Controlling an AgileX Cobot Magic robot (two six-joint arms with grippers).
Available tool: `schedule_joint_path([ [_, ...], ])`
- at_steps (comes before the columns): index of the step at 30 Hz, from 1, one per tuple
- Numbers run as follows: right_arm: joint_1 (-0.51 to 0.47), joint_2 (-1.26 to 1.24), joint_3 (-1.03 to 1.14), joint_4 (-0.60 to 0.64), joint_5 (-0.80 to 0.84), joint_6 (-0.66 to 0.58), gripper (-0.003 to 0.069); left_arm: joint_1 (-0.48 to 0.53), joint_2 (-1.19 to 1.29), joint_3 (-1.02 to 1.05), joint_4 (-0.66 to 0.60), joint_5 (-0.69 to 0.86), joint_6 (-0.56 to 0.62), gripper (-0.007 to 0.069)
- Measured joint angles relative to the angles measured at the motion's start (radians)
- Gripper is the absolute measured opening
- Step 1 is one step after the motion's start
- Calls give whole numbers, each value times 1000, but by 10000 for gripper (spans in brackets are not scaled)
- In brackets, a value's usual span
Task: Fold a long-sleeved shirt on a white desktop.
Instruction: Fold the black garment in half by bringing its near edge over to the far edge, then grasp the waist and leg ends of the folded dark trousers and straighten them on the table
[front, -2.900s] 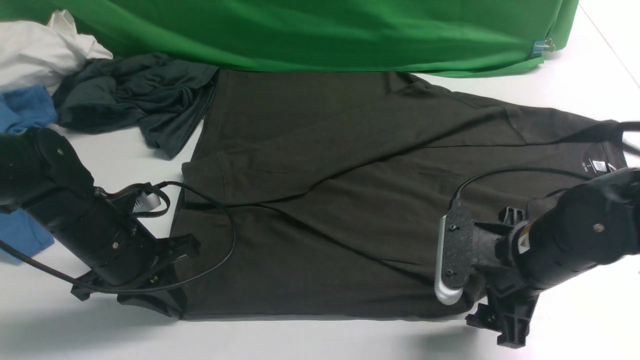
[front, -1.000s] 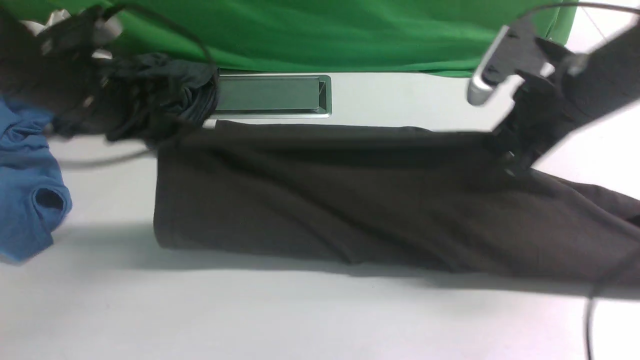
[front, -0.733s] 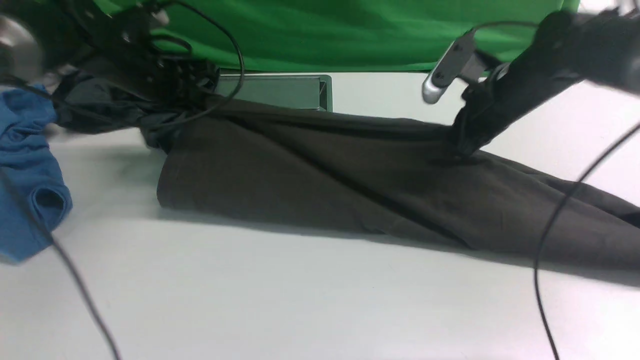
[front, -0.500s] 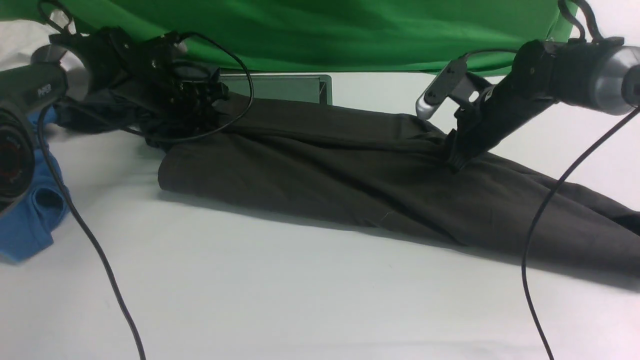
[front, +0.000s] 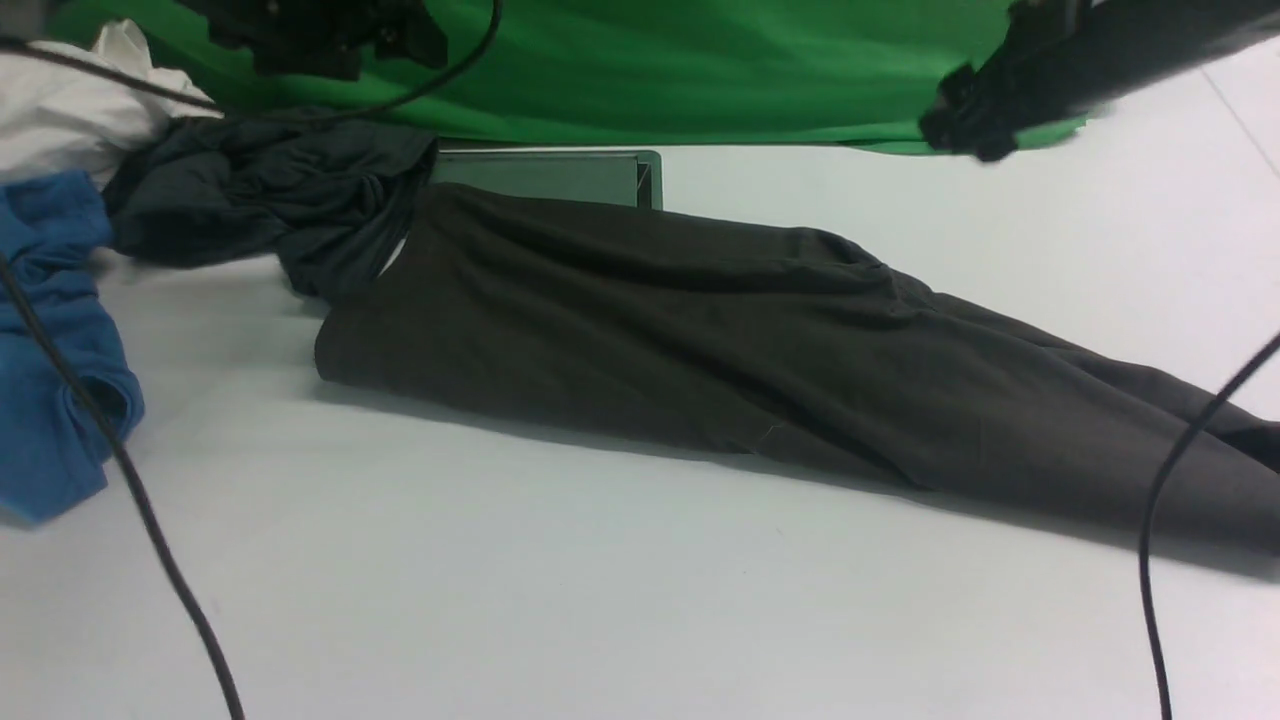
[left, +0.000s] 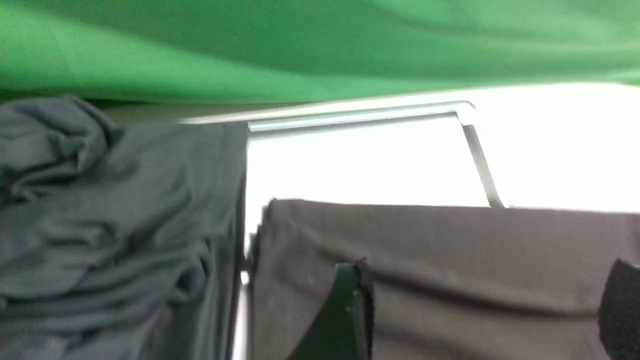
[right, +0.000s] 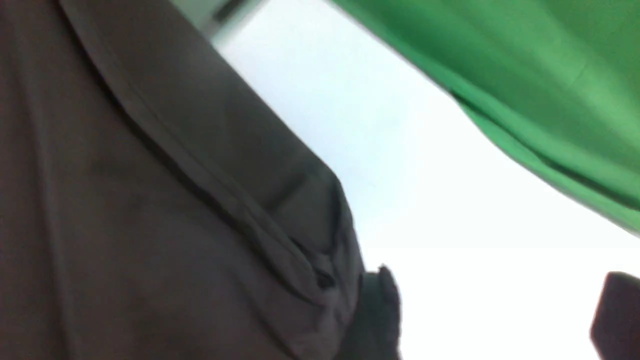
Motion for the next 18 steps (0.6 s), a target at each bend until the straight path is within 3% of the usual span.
schedule_joint_path([
  [3,0,-3,-3,48,40,11,442,0,6,16,8,92,-35,657],
  [6,5,17,9,93,158,16,288,0,41,93,32,217,-83,658],
  [8,6,20,21,102,208,13,205,0,50,115,63,236,-110,658],
  [10,8,21,27,102,293,5,76,10,50,130,138,272,-169,656],
  [11,8,19,29,101,316,3,52,17,44,137,158,273,-200,654],
  [14,9,8,30,107,343,4,43,33,20,173,182,273,-263,648],
  [17,35,-25,51,116,339,7,92,60,-3,267,173,275,-301,639],
  [18,58,-49,69,120,333,1,140,68,-5,315,148,254,-313,636],
])
